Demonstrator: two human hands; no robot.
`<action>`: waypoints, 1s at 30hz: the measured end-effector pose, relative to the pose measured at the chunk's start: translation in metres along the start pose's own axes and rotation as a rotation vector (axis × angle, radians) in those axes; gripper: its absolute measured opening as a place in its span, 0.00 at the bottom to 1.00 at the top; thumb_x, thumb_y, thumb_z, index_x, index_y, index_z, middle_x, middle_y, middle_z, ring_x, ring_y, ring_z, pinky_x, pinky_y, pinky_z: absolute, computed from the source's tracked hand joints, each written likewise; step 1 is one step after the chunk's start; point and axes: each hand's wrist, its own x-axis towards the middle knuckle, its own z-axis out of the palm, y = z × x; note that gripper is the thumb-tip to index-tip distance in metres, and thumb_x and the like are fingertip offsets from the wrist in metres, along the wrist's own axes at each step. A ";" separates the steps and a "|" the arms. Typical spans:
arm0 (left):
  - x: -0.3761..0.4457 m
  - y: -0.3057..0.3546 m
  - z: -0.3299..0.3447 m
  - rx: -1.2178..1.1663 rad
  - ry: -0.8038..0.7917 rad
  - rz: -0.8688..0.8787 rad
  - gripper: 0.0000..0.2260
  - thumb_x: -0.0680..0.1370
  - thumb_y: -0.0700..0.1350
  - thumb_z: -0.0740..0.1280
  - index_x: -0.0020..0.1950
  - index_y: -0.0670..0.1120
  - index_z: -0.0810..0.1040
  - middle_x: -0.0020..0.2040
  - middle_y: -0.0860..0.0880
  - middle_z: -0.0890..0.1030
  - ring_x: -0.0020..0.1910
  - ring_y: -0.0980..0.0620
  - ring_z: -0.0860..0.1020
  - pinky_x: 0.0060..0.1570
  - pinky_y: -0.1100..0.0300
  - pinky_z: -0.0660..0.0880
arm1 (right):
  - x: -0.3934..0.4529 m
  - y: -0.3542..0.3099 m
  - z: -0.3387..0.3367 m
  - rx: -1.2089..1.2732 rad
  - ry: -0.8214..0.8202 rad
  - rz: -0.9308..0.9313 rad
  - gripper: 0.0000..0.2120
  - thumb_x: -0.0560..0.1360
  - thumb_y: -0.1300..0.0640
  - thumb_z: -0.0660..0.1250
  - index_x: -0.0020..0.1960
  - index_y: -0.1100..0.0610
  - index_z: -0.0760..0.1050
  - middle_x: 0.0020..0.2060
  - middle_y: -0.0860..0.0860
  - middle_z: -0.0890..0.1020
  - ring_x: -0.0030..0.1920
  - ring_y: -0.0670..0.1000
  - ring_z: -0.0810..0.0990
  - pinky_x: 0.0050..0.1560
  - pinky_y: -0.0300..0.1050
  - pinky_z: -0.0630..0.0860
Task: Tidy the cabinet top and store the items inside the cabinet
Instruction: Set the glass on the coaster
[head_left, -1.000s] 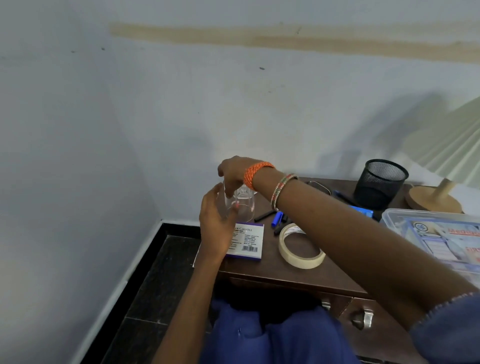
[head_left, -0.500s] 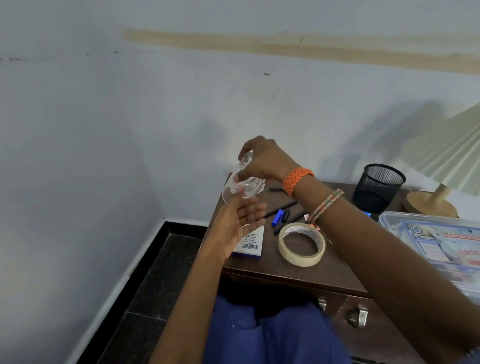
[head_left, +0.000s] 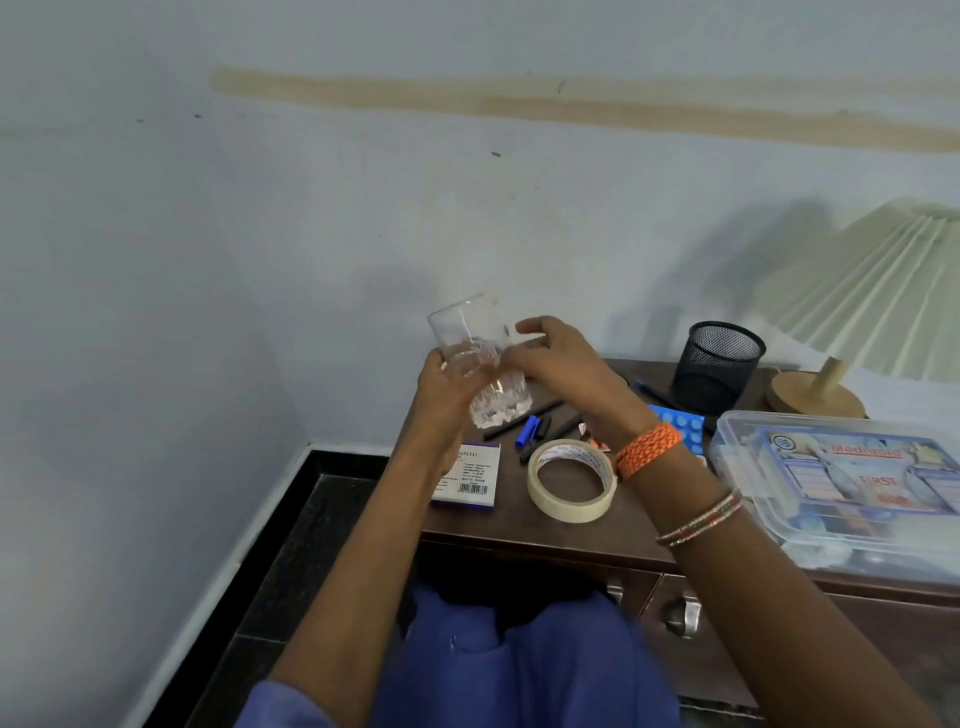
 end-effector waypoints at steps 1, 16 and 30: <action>0.000 -0.001 -0.002 0.122 0.019 0.028 0.26 0.68 0.41 0.76 0.63 0.45 0.71 0.53 0.50 0.82 0.52 0.51 0.81 0.49 0.56 0.78 | 0.001 -0.001 -0.001 0.019 0.010 -0.003 0.32 0.72 0.47 0.70 0.70 0.56 0.63 0.57 0.53 0.77 0.55 0.50 0.78 0.50 0.40 0.74; 0.029 -0.028 -0.043 0.789 0.144 0.291 0.26 0.78 0.49 0.65 0.74 0.50 0.61 0.71 0.54 0.67 0.68 0.59 0.66 0.62 0.69 0.60 | 0.078 -0.010 0.016 -0.135 0.417 -0.309 0.36 0.64 0.40 0.76 0.63 0.55 0.66 0.53 0.51 0.78 0.50 0.51 0.79 0.51 0.45 0.76; 0.041 -0.071 -0.072 0.967 0.091 0.201 0.23 0.79 0.46 0.63 0.73 0.50 0.62 0.70 0.49 0.71 0.64 0.49 0.74 0.64 0.55 0.72 | 0.142 0.040 0.050 -0.279 0.218 -0.224 0.40 0.64 0.44 0.77 0.68 0.60 0.66 0.61 0.57 0.76 0.61 0.53 0.74 0.56 0.42 0.70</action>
